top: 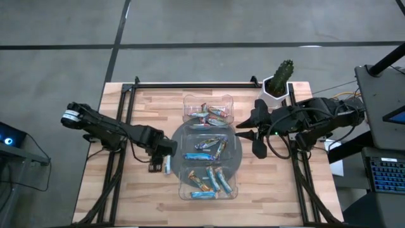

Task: Pick and place Granola Bars by type
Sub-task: Put the yellow granola bar into the bottom transparent bin

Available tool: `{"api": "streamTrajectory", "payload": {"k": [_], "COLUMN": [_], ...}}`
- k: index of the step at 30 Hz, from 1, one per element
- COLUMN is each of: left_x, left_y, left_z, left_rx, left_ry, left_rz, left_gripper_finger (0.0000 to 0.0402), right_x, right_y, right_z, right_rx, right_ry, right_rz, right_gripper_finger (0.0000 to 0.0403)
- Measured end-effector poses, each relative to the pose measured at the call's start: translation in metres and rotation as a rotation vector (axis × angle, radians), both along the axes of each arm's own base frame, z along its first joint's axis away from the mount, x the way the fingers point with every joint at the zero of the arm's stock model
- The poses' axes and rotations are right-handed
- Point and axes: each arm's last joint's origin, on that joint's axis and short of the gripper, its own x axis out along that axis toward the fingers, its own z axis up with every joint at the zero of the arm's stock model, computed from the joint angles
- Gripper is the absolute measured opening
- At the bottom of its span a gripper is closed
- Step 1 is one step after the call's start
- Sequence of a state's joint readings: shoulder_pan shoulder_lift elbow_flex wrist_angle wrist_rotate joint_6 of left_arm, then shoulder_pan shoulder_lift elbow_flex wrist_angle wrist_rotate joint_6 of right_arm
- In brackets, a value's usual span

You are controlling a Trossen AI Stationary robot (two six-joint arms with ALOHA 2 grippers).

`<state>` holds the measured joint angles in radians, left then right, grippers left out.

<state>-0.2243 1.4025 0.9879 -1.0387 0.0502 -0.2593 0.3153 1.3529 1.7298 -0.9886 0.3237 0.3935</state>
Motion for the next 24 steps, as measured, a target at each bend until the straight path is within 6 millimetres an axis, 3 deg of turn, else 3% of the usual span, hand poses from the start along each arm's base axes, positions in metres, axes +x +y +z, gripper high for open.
{"api": "streamTrajectory", "payload": {"k": [10,17,24], "left_x": [0.004,0.000,-0.003], "left_y": [0.002,0.005,0.006], "left_z": [-0.004,-0.012,-0.020], "left_rx": [-0.103,-0.148,-0.173], "left_ry": [-0.040,0.000,0.016], "left_rz": [0.593,1.207,1.495], "left_gripper_finger": [0.0188,0.0188,0.0188], "right_x": [0.000,0.000,0.000], "right_y": [0.000,0.000,0.000], "right_z": [0.000,0.000,0.000], "right_rx": [-0.001,-0.001,-0.003], "right_ry": [0.003,0.003,0.003], "right_rz": [0.000,0.000,0.002], "right_gripper_finger": [0.0118,0.0118,0.0118]}}
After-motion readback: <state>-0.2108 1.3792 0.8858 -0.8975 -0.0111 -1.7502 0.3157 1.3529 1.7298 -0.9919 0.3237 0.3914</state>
